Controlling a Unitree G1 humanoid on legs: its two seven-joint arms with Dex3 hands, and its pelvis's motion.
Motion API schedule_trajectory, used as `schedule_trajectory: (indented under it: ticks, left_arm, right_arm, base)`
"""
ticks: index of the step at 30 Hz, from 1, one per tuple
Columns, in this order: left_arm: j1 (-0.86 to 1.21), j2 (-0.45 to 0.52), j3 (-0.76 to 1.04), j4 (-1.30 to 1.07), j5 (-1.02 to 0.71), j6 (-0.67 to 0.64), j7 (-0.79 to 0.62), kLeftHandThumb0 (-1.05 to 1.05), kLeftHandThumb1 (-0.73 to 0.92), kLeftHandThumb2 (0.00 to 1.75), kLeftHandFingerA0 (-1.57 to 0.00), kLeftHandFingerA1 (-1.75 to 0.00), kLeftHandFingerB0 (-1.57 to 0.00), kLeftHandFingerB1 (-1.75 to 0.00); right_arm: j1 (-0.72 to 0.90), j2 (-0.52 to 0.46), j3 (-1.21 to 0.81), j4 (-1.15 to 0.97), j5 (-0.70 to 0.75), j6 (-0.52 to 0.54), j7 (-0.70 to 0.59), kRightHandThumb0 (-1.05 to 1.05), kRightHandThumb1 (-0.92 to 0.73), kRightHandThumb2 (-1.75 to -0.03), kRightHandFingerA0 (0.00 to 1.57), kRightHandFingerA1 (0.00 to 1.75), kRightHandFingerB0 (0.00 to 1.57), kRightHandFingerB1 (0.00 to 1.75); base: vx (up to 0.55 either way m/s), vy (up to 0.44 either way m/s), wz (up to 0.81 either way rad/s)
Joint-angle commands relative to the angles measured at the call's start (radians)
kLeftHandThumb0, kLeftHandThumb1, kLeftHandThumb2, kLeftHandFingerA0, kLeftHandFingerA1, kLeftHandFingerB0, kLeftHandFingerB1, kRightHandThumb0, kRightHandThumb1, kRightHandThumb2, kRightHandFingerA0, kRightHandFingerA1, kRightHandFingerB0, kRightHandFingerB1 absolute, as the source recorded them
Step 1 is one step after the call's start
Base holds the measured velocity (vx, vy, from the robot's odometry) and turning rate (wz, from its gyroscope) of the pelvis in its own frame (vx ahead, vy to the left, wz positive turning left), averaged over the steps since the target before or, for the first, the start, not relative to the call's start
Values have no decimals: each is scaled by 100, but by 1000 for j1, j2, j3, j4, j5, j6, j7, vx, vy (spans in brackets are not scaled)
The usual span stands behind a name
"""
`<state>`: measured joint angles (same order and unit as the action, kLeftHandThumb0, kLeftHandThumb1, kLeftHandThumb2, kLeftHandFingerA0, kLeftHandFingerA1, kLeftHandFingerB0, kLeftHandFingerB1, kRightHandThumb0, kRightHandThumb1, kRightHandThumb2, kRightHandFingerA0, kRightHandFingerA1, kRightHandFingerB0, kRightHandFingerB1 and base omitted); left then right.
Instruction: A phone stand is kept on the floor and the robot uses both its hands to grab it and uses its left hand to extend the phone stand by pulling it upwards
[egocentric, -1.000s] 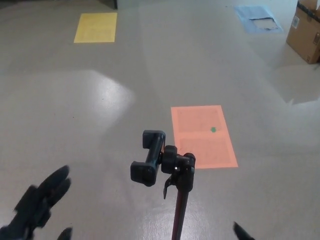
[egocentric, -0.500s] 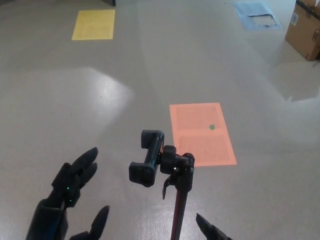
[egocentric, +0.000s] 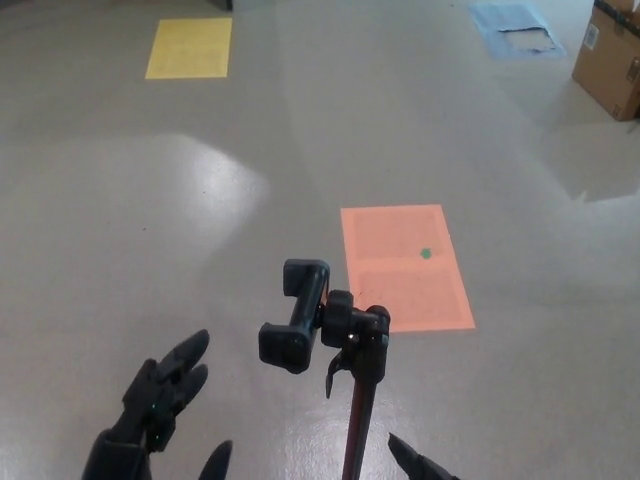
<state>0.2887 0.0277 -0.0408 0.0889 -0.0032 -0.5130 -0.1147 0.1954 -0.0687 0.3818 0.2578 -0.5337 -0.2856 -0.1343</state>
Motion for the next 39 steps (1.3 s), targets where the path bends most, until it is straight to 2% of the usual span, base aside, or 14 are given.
schedule_trajectory:
  ticks: [1, 4, 5, 8, 9, 11, 12, 20, 23, 28, 29, 31, 37, 39]
  left_arm:
    - [19, 10, 2, 9, 0, -28, -4, -36, 48, 108, 0, -47, 0, -48]
    - [29, 11, 5, -5, -8, -17, -8, -37, 48, 107, 0, -47, 0, -48]
    - [30, 12, 5, -6, -12, -20, -11, -36, 49, 108, 0, -47, 0, -48]
    - [28, 18, 7, -12, -18, -20, -19, -37, 47, 107, 0, -47, 0, -48]
    - [29, 21, 9, -18, -20, -18, -21, -37, 48, 107, 0, -47, 0, -48]
    - [29, 22, 9, -21, -21, -18, -22, -37, 48, 107, 0, -47, 0, -48]
    - [29, 22, 9, -24, -27, -14, -24, -37, 48, 107, 0, -47, 0, -48]
    - [23, 17, -5, -55, -25, -20, -31, -37, 48, 107, 0, -47, 0, -48]
    - [15, 16, -5, -69, -7, -20, -19, -36, 48, 108, 0, -47, 0, -48]
    - [-15, 6, -11, -108, 9, 9, -2, -36, 48, 107, -1, -47, -1, -48]
    - [-23, 4, -12, -114, 13, 15, 2, -82, 74, 99, -16, -40, -11, -40]
    - [-62, -8, -18, -125, 28, 24, 16, -81, 74, 99, -16, -41, -11, -40]
    - [-122, -36, -34, -143, 55, 74, 42, -74, 91, 68, -22, -29, -15, -28]
    - [-159, -53, -46, -151, 55, 116, 46, -75, 89, 67, -22, -29, -15, -28]
  right_arm:
    - [-52, 11, -19, 50, 47, 28, 16, -93, -63, -97, 0, 6, 0, 0]
    - [-97, 26, -32, 87, 72, 34, 27, -92, -63, -95, 0, 5, 0, 0]
    - [-112, 30, -38, 99, 83, 38, 33, -89, -81, -64, 0, 0, 0, 0]
    - [-164, 50, -65, 150, 135, 31, 62, -96, -82, -64, 0, 0, 0, 0]
    - [-195, 65, -85, 184, 178, 24, 89, -99, -68, -102, 0, 1, 0, 0]
    - [-209, 69, -92, 202, 180, 17, 90, -99, -68, -102, 0, 1, 0, 0]
    - [-232, 76, -97, 225, 181, 14, 88, -99, -83, -65, 0, 0, 0, 0]
    - [-343, 140, -119, 343, 215, 4, 89, -99, -83, -66, 0, 0, 0, 0]
    - [-377, 158, -112, 407, 200, 8, 70, -99, -65, -97, 0, 6, 0, 0]
    - [-394, 179, -116, 437, 213, 37, 74, -99, -82, -65, 0, 0, 0, 0]
    - [-397, 184, -115, 446, 212, 41, 72, -99, -63, -94, 0, 5, 0, 0]
    - [-404, 201, -124, 492, 232, 13, 76, -95, -80, -64, 0, 0, 0, 0]
    - [-408, 220, -131, 559, 252, -27, 90, -99, -61, -94, 0, 5, 0, 0]
    - [-396, 237, -143, 552, 274, -2, 100, -95, -76, -64, 0, 0, 0, 0]
  base:
    - [0, 0, 0]
    - [0, 0, 0]
    - [0, 0, 0]
    - [0, 0, 0]
    - [0, 0, 0]
    - [0, 0, 0]
    - [0, 0, 0]
    - [0, 0, 0]
    - [0, 0, 0]
    - [0, 0, 0]
    - [0, 0, 0]
    - [0, 0, 0]
    - [0, 0, 0]
    - [0, 0, 0]
